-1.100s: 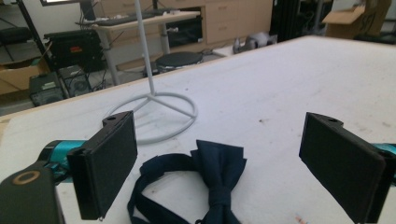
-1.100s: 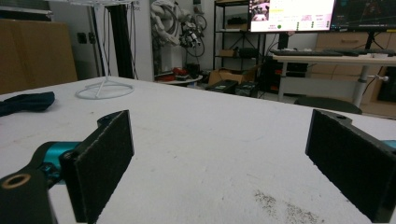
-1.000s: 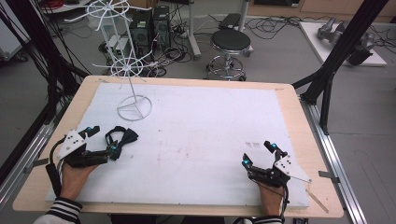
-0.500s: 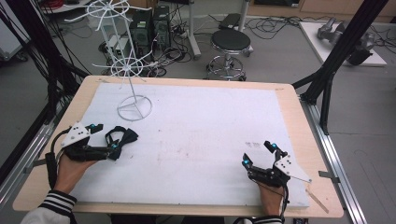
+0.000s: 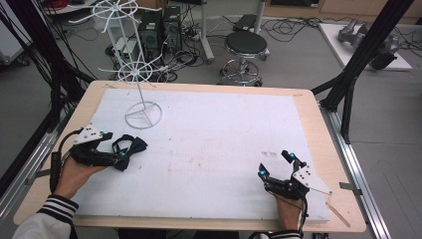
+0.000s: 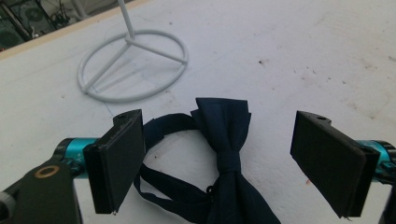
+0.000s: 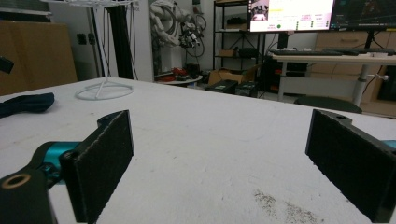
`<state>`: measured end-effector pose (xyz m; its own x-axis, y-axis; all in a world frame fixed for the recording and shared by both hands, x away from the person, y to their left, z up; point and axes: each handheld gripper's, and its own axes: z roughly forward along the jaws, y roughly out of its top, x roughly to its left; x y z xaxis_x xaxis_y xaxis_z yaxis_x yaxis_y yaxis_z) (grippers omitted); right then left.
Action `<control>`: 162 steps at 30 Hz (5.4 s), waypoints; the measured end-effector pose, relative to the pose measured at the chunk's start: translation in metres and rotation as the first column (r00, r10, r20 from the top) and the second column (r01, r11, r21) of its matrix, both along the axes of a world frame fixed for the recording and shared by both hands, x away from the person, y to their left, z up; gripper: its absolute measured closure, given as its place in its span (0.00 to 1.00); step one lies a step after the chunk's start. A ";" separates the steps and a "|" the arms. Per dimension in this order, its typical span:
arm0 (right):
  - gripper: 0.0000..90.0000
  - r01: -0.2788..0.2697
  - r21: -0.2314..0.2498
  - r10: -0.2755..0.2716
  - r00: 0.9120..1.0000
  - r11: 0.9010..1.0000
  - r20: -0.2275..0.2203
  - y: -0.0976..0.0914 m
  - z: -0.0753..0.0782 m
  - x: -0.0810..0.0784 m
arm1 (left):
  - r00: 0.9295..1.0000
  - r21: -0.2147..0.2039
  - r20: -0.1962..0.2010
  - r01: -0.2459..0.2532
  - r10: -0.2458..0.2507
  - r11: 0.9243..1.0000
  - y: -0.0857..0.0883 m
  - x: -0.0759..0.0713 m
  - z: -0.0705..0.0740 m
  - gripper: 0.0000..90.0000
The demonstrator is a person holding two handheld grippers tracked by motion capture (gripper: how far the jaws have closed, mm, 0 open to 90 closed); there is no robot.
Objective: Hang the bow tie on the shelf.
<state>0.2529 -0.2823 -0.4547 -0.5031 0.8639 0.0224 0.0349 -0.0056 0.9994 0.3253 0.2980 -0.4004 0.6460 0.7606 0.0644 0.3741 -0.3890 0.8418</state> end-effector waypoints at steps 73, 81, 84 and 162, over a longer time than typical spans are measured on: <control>0.07 0.001 0.008 -0.001 1.000 1.000 -0.002 0.000 0.000 -0.001 | 0.925 0.280 -0.379 0.093 0.021 0.956 -0.036 0.042 -0.014 0.62; 0.07 0.002 0.008 -0.002 1.000 1.000 -0.001 0.000 0.000 -0.001 | 0.915 0.276 -0.404 0.111 0.010 0.955 -0.039 0.042 -0.016 0.75; 0.07 0.003 0.008 -0.003 1.000 1.000 -0.002 0.000 0.000 -0.001 | 0.919 0.280 -0.394 0.103 0.016 0.954 -0.040 0.042 -0.016 0.81; 0.07 0.002 0.008 -0.002 1.000 1.000 -0.001 0.000 0.000 -0.001 | 0.994 -0.153 0.069 -0.071 0.082 0.986 0.002 0.009 0.038 0.83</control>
